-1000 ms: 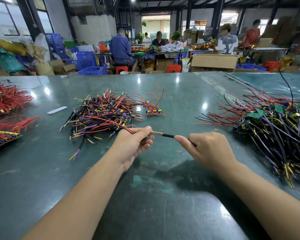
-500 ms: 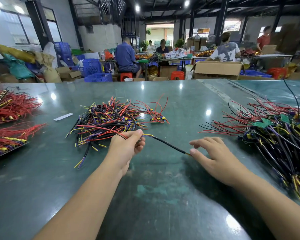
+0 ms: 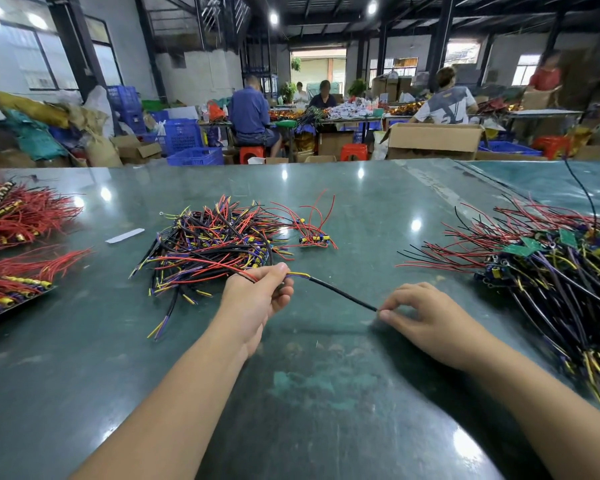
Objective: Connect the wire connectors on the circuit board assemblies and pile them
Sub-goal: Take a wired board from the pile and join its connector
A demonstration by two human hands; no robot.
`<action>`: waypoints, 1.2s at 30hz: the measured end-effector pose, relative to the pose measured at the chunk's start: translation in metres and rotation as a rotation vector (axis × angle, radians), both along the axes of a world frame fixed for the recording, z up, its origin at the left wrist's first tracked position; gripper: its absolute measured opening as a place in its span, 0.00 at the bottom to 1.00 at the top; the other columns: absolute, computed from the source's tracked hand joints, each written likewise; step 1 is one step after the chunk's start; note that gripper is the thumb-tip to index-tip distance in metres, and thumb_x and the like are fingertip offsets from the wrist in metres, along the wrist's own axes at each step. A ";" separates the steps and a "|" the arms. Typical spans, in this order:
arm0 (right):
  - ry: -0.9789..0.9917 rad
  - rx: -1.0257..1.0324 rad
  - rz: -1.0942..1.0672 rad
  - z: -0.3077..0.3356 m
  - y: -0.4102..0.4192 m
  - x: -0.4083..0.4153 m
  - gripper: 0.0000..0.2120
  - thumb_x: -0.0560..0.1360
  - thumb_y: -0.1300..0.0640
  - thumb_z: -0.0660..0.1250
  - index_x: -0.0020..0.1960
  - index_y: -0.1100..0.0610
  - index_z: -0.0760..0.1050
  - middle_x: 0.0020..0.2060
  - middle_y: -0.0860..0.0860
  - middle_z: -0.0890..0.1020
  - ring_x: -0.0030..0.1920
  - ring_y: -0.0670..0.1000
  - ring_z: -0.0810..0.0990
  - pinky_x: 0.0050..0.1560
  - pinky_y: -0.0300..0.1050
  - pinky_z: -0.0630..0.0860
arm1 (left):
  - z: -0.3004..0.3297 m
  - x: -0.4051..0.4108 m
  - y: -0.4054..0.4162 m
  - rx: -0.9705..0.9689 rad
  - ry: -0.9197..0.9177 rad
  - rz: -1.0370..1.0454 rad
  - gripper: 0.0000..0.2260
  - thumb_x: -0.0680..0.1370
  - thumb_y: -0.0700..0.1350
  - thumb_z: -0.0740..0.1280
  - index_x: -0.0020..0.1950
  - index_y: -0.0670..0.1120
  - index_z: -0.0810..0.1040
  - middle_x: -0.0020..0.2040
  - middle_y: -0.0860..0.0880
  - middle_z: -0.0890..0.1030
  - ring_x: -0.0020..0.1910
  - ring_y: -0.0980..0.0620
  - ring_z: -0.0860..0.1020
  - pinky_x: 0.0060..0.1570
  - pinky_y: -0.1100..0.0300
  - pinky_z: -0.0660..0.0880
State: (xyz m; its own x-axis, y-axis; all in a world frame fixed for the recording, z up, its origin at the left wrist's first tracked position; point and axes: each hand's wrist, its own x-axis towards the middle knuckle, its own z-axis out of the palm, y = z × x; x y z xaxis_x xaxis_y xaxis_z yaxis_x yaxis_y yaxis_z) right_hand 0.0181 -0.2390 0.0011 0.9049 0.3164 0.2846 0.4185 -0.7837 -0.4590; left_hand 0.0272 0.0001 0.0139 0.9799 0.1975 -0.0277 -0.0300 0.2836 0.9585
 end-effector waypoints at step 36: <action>0.140 0.611 0.130 0.016 -0.004 -0.010 0.07 0.71 0.64 0.72 0.35 0.61 0.78 0.32 0.51 0.77 0.33 0.46 0.71 0.36 0.37 0.67 | 0.003 0.002 0.009 -0.039 -0.008 0.069 0.08 0.78 0.39 0.65 0.39 0.41 0.78 0.27 0.51 0.79 0.24 0.60 0.75 0.27 0.69 0.74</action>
State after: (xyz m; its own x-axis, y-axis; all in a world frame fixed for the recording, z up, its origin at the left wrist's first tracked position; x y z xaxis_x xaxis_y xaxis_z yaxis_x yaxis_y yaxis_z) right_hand 0.0084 -0.2430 0.0168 0.9118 0.2442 0.3300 0.3959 -0.3106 -0.8641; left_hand 0.0297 0.0094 0.0173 0.9641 0.2638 -0.0287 -0.0588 0.3181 0.9462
